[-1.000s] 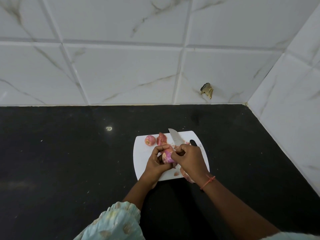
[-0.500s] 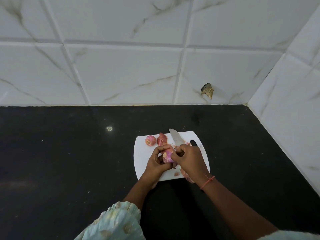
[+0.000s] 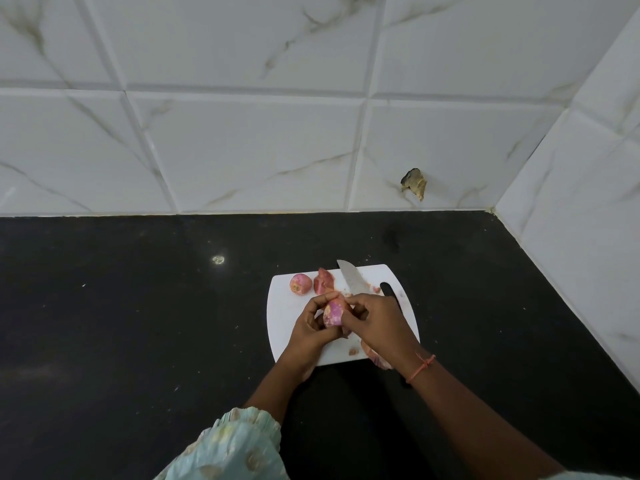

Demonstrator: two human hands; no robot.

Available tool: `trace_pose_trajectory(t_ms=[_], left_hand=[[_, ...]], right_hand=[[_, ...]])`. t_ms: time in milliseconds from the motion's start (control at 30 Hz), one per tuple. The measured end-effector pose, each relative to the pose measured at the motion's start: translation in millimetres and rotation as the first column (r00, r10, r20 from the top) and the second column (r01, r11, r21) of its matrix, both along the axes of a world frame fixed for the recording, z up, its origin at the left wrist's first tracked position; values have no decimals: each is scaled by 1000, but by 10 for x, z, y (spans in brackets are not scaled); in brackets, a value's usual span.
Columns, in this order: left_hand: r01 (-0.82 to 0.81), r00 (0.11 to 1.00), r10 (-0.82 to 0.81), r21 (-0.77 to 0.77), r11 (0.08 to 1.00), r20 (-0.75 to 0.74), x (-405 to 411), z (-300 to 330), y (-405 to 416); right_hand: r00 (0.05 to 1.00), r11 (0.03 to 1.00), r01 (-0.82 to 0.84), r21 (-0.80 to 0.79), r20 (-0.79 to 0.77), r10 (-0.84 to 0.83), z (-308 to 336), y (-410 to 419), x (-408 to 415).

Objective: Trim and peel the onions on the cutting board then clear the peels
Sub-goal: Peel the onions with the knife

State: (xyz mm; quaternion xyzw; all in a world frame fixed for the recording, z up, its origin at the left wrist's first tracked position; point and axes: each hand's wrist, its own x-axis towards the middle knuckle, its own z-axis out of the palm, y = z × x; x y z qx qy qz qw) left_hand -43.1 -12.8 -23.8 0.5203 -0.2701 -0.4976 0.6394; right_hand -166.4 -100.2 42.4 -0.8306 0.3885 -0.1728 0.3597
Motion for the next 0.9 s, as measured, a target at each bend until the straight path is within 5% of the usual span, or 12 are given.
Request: trace_pose_trajectory(t_ms=[900], left_hand=[[25,999,-25,-1,1000,-32,18,-9,0]], right_hand=[[995,998,60,1,75,-60,-56,-60,-63]])
